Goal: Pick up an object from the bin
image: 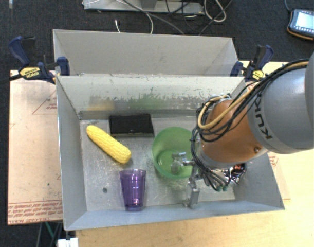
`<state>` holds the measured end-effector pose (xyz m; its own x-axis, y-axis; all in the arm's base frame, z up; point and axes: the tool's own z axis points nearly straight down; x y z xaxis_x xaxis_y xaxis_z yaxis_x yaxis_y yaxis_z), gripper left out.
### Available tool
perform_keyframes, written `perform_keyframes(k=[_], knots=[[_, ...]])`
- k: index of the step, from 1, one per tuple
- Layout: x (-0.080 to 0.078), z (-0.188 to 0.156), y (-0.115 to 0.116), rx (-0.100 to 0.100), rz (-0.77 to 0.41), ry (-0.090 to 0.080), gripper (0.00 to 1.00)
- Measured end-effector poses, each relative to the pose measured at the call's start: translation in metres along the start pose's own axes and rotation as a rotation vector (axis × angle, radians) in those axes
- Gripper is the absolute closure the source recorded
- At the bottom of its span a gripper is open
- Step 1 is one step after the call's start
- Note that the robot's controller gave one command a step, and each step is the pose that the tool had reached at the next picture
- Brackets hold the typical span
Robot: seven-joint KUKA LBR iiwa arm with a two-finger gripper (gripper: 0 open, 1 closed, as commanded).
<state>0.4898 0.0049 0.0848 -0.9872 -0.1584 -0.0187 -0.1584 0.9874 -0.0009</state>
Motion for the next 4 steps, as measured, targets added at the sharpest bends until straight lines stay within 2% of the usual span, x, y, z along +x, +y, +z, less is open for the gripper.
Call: perform_keyframes(k=[1,2,4], knots=[[-0.0032,0.0137,-0.0096,-0.001,0.079,-0.004,0.00],[-0.0069,0.0120,-0.0102,-0.001,0.034,-0.009,1.00],[-0.0089,0.0091,-0.0090,0.000,-0.005,-0.010,1.00]])
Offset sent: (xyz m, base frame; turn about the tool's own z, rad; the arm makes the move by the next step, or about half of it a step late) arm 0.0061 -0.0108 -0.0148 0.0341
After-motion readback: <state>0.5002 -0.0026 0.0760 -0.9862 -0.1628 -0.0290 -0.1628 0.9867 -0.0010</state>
